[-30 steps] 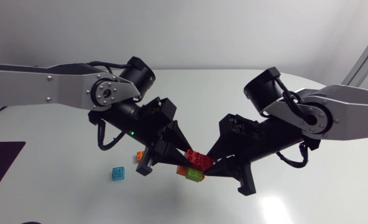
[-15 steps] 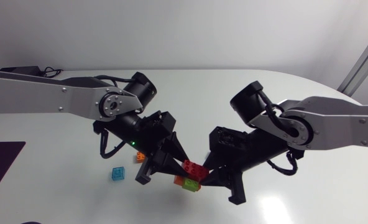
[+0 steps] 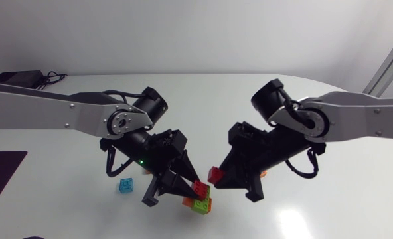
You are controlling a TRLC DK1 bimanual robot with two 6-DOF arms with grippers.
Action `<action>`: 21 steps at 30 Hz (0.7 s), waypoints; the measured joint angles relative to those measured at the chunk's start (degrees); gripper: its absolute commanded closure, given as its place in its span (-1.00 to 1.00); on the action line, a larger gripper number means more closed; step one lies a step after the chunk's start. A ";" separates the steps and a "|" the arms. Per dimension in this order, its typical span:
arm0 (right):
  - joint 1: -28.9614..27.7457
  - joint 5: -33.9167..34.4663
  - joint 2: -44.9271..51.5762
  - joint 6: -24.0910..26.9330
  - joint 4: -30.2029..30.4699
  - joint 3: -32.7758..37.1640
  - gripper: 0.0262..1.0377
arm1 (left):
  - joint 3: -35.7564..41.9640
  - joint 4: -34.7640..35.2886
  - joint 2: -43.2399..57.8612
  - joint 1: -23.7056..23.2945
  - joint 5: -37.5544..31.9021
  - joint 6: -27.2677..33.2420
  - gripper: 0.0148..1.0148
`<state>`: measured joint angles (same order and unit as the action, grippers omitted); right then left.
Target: Separate the duplo bricks
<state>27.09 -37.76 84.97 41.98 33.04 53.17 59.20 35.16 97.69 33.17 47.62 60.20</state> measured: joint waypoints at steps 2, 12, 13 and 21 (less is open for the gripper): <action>-0.92 -0.81 0.00 0.00 -0.11 1.55 0.47 | -0.66 0.00 0.00 0.37 -0.02 0.17 0.48; -3.06 10.67 -3.43 1.57 -4.98 -3.61 0.47 | -1.25 -0.07 -0.09 -1.03 -0.50 0.31 0.48; -3.08 12.39 -3.50 2.29 -5.60 -4.92 0.47 | -1.25 -0.07 -0.13 -1.38 -0.50 0.42 0.48; -2.47 20.81 -0.07 3.08 -16.79 -16.06 0.46 | -0.90 -0.13 -0.87 -3.17 -0.70 0.42 0.48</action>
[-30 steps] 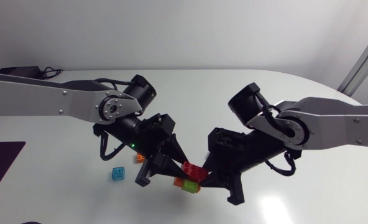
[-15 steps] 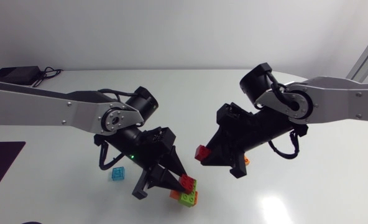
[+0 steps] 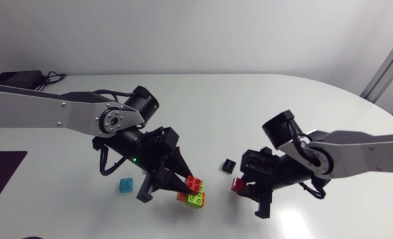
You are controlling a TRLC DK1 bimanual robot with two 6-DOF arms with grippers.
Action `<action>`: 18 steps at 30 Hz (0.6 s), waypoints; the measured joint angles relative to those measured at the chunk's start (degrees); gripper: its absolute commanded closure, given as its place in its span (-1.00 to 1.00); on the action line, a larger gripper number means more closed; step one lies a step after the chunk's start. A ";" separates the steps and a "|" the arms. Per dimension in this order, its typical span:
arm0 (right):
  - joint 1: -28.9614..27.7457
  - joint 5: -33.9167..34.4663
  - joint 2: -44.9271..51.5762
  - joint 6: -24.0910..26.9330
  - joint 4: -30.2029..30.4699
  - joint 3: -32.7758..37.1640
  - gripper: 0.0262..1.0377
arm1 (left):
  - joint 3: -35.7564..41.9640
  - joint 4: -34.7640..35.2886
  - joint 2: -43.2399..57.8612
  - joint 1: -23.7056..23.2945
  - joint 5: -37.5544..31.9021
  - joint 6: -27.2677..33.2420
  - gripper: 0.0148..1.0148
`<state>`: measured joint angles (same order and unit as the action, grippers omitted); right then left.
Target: Separate the duplo bricks
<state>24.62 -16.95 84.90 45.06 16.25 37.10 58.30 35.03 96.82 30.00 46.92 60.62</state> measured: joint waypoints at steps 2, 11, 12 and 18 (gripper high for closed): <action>0.74 0.68 1.70 -0.02 -1.97 -1.42 0.46 | 0.09 -0.09 0.00 0.00 0.00 0.00 0.48; 2.84 2.62 5.38 -0.26 -10.43 -2.01 -0.22 | 0.09 -1.51 0.00 -0.07 -0.24 0.00 0.48; 2.93 2.86 5.38 -0.28 -10.45 -2.01 -0.49 | 0.09 -1.60 0.00 -0.07 -0.22 0.00 0.48; 2.93 3.74 4.72 -0.52 -10.14 -1.97 -0.80 | 0.09 -1.62 0.00 -0.07 -0.24 0.00 0.48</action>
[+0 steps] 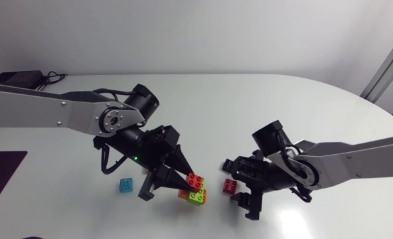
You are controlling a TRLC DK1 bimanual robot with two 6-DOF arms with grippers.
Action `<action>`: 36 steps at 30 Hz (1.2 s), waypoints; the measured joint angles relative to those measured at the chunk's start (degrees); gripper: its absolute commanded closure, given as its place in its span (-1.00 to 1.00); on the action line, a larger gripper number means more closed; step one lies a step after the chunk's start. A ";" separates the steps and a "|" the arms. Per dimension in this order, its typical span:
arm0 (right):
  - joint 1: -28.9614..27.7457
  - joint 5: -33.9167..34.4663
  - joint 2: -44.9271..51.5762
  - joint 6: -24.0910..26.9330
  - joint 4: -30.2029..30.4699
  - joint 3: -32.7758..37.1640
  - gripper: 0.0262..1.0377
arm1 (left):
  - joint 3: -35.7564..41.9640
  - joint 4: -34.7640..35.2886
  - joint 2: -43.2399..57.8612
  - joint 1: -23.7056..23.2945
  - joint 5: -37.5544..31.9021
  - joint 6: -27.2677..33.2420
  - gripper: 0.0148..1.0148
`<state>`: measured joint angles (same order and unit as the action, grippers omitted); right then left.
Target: Separate the duplo bricks
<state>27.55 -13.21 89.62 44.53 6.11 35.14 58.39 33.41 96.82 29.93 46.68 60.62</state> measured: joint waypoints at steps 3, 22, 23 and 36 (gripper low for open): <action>0.00 0.17 -0.90 0.02 1.42 -0.13 -0.90 | 0.00 0.00 0.00 0.00 0.00 0.00 0.48; -6.40 -8.96 -11.93 -11.67 10.97 6.67 -0.90 | 0.00 -17.59 -0.87 -0.04 -4.57 -15.74 0.47; -6.56 -9.09 -11.89 -13.14 11.34 7.61 -0.90 | 0.00 -20.13 -1.11 0.20 -6.01 -17.97 0.46; -6.40 -8.85 -7.76 -26.82 11.78 17.75 -0.79 | 0.00 -37.86 -1.36 3.96 -19.76 -38.05 0.44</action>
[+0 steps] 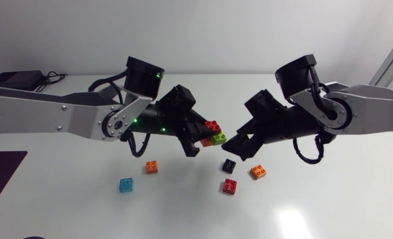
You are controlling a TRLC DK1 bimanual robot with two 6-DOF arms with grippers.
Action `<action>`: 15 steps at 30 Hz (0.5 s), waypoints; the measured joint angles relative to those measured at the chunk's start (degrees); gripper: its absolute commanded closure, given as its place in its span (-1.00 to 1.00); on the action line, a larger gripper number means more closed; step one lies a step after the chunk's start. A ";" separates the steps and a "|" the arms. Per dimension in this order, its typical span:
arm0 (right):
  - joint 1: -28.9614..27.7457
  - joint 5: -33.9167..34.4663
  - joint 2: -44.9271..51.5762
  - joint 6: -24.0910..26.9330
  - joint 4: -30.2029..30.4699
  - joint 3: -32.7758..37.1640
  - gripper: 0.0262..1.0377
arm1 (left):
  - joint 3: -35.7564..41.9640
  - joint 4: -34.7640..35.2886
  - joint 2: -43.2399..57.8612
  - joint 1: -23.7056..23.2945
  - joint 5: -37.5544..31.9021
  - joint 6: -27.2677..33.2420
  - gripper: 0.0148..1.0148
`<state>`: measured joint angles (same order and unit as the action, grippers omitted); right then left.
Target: Separate the duplo bricks
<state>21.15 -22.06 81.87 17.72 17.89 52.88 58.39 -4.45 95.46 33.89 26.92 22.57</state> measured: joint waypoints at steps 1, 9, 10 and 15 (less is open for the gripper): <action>0.00 0.00 0.33 -0.81 -0.04 0.61 -0.79 | 0.00 -0.72 0.00 0.00 -0.37 -0.94 0.44; 0.87 0.17 2.05 -5.16 -0.42 2.54 -0.79 | 0.00 -5.03 0.00 0.04 -3.39 -6.23 0.44; 0.98 0.24 2.16 -5.42 -0.46 2.71 -0.79 | 0.00 -5.20 0.00 0.04 -3.54 -6.27 0.44; 1.05 1.09 2.27 -7.39 -1.99 3.04 -0.79 | -0.02 -6.43 0.02 0.26 -4.31 -7.67 0.44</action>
<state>22.20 -20.97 84.14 10.33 15.90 55.92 58.37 -10.87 95.48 34.15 22.61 14.90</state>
